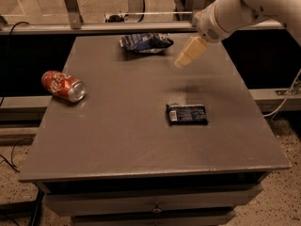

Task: Move blue chip bag near rxbar blueberry

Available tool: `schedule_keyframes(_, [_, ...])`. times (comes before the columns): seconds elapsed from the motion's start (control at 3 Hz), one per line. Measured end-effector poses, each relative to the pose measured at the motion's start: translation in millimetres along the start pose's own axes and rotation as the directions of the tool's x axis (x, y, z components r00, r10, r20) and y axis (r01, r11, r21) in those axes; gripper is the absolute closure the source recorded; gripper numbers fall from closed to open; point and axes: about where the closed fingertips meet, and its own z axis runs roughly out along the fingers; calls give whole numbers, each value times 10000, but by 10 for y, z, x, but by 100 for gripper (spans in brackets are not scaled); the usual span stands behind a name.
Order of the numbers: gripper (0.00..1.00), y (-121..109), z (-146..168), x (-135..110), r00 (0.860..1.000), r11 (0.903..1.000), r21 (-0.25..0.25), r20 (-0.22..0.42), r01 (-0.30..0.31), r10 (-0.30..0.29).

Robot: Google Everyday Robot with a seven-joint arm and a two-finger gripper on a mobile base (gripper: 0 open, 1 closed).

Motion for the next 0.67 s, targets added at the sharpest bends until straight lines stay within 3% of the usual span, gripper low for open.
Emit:
schedule_keyframes(0.33, [0,-201,383,-94,9958,9966,121,434,-815,809])
schedule_keyframes(0.67, [0,-333,748,-192,9808,9851,-45,929,-1720,1717])
